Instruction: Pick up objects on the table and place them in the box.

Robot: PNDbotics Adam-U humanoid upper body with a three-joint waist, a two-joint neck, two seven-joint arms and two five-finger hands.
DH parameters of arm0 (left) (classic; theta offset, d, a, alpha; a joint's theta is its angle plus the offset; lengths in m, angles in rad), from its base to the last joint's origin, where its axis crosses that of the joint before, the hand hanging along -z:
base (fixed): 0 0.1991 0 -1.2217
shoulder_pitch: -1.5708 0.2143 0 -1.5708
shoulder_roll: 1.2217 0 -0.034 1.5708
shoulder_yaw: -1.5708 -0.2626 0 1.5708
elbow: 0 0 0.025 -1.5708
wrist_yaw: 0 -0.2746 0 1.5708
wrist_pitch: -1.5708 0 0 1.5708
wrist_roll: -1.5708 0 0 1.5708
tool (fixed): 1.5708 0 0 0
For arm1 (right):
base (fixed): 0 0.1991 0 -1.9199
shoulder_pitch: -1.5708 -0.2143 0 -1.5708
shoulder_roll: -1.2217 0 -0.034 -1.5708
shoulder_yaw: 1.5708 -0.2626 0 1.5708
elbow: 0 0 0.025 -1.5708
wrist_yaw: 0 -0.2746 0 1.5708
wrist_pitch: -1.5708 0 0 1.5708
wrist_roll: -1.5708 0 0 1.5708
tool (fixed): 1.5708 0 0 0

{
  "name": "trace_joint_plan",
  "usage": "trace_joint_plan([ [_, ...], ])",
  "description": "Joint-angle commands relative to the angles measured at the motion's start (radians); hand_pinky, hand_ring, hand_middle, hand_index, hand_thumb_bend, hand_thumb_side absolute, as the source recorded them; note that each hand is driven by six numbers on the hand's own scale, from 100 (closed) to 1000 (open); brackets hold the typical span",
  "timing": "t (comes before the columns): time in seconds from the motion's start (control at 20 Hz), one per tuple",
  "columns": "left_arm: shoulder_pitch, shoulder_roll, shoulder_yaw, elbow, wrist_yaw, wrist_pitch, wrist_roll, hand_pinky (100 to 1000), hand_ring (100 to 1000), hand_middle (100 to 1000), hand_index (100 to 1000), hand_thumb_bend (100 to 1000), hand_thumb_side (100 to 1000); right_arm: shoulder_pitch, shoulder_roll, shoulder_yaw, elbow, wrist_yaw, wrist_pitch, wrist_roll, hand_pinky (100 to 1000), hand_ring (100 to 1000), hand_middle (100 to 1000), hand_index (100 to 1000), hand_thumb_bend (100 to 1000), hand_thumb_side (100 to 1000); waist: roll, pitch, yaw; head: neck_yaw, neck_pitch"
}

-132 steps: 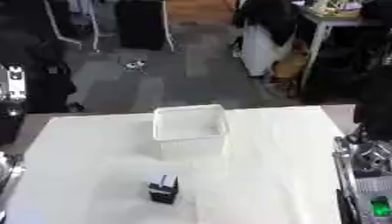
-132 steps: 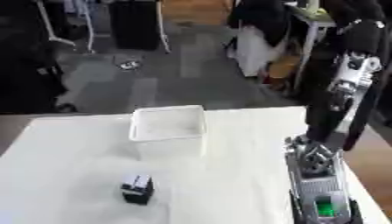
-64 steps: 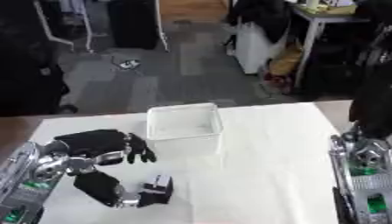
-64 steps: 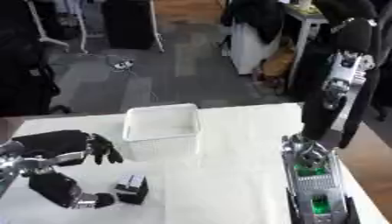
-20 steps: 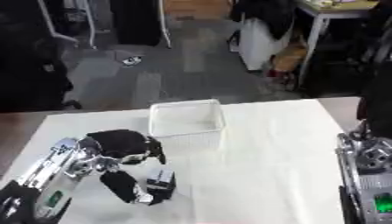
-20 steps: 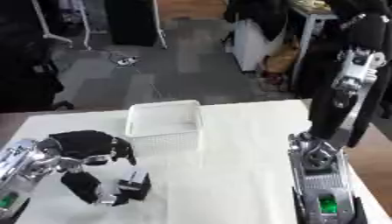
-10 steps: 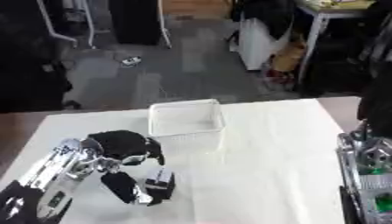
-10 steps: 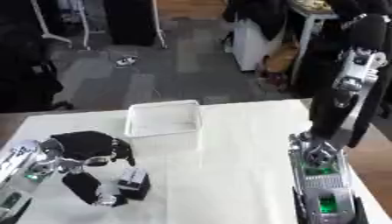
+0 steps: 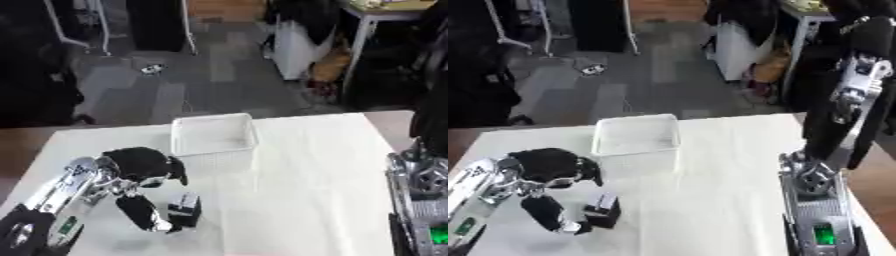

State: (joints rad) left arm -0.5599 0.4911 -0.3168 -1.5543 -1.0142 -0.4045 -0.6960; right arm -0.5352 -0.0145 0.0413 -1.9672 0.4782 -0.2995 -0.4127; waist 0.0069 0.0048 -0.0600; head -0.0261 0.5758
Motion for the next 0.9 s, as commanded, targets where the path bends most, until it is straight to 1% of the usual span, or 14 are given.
trace_joint_plan([
  [0.05, -0.024, 0.014, 0.008, -0.007, -0.02, -0.067, -0.039, 517, 635, 802, 838, 393, 728, -0.021, -0.002, 0.002, -0.017, -0.001, 0.0, 0.005, 835, 737, 729, 822, 107, 1000, 0.002, -0.008, -0.002, 0.007, 0.002],
  [0.45, -0.023, 0.008, 0.007, 0.016, -0.05, -0.079, 0.013, 498, 630, 780, 822, 403, 735, -0.022, -0.001, 0.002, -0.019, 0.0, 0.0, 0.004, 835, 737, 729, 822, 106, 1000, 0.002, -0.007, -0.004, 0.005, 0.003],
  [0.5, -0.022, 0.006, 0.008, 0.02, -0.053, -0.079, 0.023, 499, 641, 781, 821, 404, 734, -0.022, 0.0, 0.002, -0.02, 0.0, 0.0, 0.004, 835, 737, 729, 822, 106, 1000, 0.002, -0.007, -0.004, 0.004, 0.003],
  [0.9, -0.018, -0.005, 0.017, 0.058, -0.092, -0.085, 0.14, 461, 637, 757, 806, 425, 740, -0.023, 0.001, 0.002, -0.021, 0.001, 0.001, 0.003, 836, 737, 729, 822, 105, 1000, 0.001, -0.006, -0.004, 0.0, 0.005],
])
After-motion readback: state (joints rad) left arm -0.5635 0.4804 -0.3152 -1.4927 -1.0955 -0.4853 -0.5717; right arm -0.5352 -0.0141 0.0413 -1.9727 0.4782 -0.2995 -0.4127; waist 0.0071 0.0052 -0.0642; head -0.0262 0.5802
